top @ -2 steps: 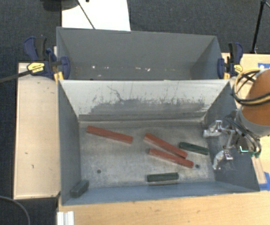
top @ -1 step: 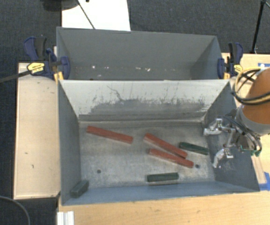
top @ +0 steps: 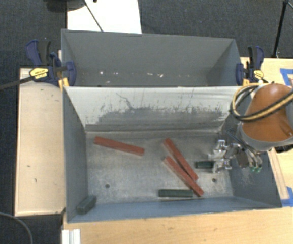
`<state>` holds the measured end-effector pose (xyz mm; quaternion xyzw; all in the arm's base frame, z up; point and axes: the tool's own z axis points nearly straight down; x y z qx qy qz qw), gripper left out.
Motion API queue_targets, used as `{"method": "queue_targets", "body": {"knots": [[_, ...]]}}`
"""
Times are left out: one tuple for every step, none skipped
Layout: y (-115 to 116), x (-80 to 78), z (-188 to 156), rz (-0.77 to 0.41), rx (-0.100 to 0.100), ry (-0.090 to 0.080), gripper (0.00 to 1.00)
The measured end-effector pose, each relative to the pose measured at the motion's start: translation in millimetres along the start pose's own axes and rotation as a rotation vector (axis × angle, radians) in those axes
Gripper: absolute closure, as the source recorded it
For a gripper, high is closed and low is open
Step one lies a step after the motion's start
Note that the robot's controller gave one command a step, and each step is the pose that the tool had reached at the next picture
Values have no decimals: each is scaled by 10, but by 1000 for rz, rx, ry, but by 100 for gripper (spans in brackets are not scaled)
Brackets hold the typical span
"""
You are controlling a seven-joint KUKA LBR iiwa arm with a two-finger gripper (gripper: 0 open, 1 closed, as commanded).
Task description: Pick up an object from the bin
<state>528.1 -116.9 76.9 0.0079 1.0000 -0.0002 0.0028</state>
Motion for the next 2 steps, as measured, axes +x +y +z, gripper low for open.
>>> {"method": "queue_targets", "body": {"knots": [[0, 0, 0, -1, 0, 0, 100], [-51, -172, -1366, -37, 0, 2, 100]]}}
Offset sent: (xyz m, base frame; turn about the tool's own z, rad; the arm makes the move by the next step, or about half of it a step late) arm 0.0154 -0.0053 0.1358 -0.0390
